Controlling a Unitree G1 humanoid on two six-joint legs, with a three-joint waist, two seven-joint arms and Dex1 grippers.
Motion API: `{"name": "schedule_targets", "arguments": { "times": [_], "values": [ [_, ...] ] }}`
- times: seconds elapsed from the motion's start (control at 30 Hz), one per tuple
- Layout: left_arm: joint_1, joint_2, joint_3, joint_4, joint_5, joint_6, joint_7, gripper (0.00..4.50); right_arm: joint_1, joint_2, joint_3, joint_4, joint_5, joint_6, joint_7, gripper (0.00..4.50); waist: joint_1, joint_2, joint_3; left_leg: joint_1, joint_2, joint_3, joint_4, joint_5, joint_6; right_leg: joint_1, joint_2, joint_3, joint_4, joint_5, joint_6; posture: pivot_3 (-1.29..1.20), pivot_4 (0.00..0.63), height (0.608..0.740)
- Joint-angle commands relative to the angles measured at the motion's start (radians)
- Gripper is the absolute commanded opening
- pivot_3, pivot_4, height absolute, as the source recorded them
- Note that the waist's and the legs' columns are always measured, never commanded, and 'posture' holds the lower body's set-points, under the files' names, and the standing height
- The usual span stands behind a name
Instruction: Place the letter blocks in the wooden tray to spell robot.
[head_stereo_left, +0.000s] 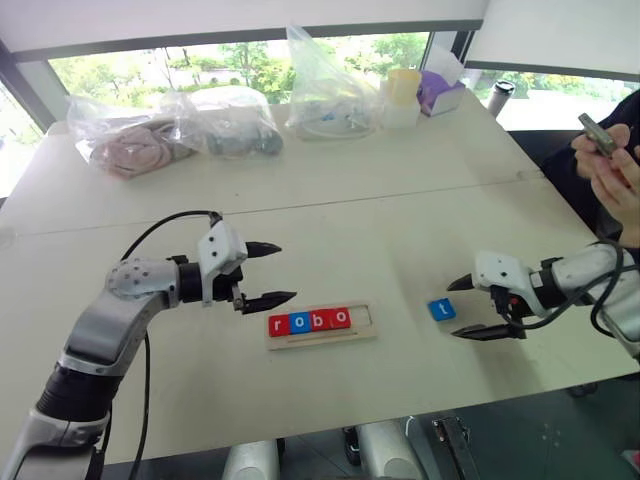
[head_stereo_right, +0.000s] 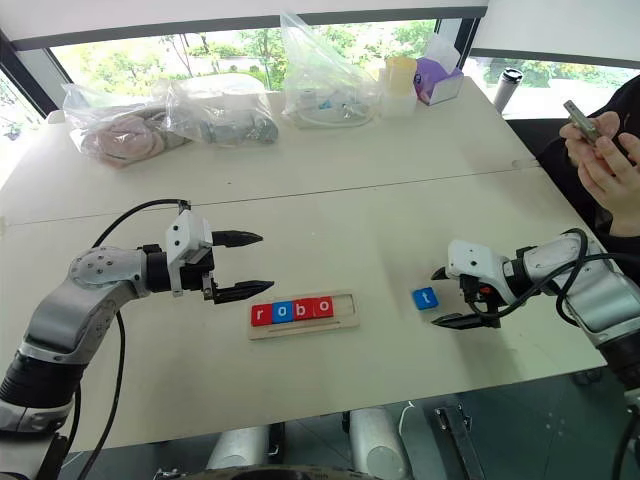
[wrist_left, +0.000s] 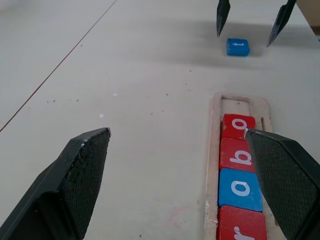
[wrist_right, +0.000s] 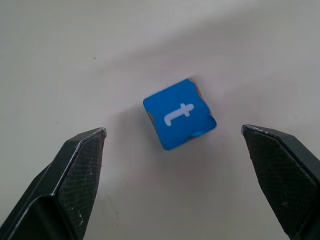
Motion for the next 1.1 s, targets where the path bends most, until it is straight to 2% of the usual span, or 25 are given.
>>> {"name": "schedule_targets", "arguments": {
  "times": [0.03,0.4,0.5,0.57,0.6,0.67,0.8,0.97,1.1],
  "values": [
    [0.001,0.012,0.029,-0.039,-0.008,0.002,0.009,4.5,-0.026,0.024,-0.018,0.016,-0.043,-0.029,0.027,4.47,0.001,0.0,0.0,0.0,0.0,0.0,0.0,0.0,0.0,0.0,0.0,0.0,0.0,0.0,0.0,0.0,0.15,0.74],
    [-0.004,0.017,0.033,-0.029,-0.005,0.002,0.009,4.5,-0.026,0.102,-0.02,0.086,-0.161,-0.132,0.026,4.47,-0.002,0.0,0.0,0.003,0.0,0.0,0.0,0.0,0.0,0.003,0.0,0.0,0.0,0.001,-0.001,0.0,0.15,0.74],
    [-0.003,0.016,0.032,-0.023,-0.002,-0.003,0.008,4.5,-0.026,0.117,-0.03,0.085,-0.163,-0.142,0.025,3.7,-0.002,-0.001,0.0,0.011,0.0,0.0,-0.001,0.0,0.0,0.01,0.0,0.0,0.0,0.0,0.001,0.0,0.15,0.74],
    [-0.001,0.016,0.033,-0.02,0.0,-0.007,0.007,4.5,-0.025,0.119,-0.034,0.07,-0.161,-0.137,0.027,2.79,-0.002,-0.001,0.0,0.012,0.0,0.0,0.0,0.0,0.0,0.012,0.0,0.0,0.0,-0.001,0.001,0.0,0.15,0.74],
    [0.0,0.016,0.034,-0.019,0.0,-0.007,0.007,4.5,-0.022,0.119,-0.037,0.063,-0.162,-0.143,0.025,2.15,-0.002,-0.001,0.0,0.012,0.0,0.0,0.0,0.0,0.0,0.012,0.0,0.0,0.0,0.0,0.001,0.0,0.15,0.74],
    [0.003,0.017,0.036,-0.019,0.0,-0.008,0.007,4.5,-0.018,0.117,-0.043,0.035,-0.16,-0.138,0.021,1.15,-0.001,-0.001,0.0,0.012,0.0,0.0,0.0,0.0,0.0,0.012,0.0,0.0,0.0,0.0,0.001,0.0,0.15,0.74],
    [0.011,0.017,0.039,-0.021,0.0,-0.011,0.008,4.5,-0.044,0.13,-0.052,-0.06,-0.163,-0.104,-0.009,1.12,-0.002,0.0,0.0,0.012,0.0,0.0,0.0,0.0,0.0,0.012,0.0,0.0,0.0,0.0,0.001,0.0,0.15,0.74],
    [0.019,0.014,0.039,-0.024,0.002,-0.014,0.013,4.5,-0.081,0.174,-0.036,-0.253,-0.122,0.067,-0.017,1.12,0.0,0.0,0.0,0.012,0.0,-0.001,-0.001,0.0,0.0,0.011,0.0,0.0,0.0,0.0,0.001,0.0,0.15,0.74],
    [0.023,0.013,0.039,-0.028,-0.001,-0.013,0.018,4.5,-0.093,0.212,-0.005,-0.322,-0.133,0.161,-0.041,1.12,0.004,0.0,0.0,0.011,0.0,-0.001,-0.001,0.0,0.0,0.011,0.0,0.0,0.0,0.0,0.001,0.0,0.15,0.74]
  ]
}}
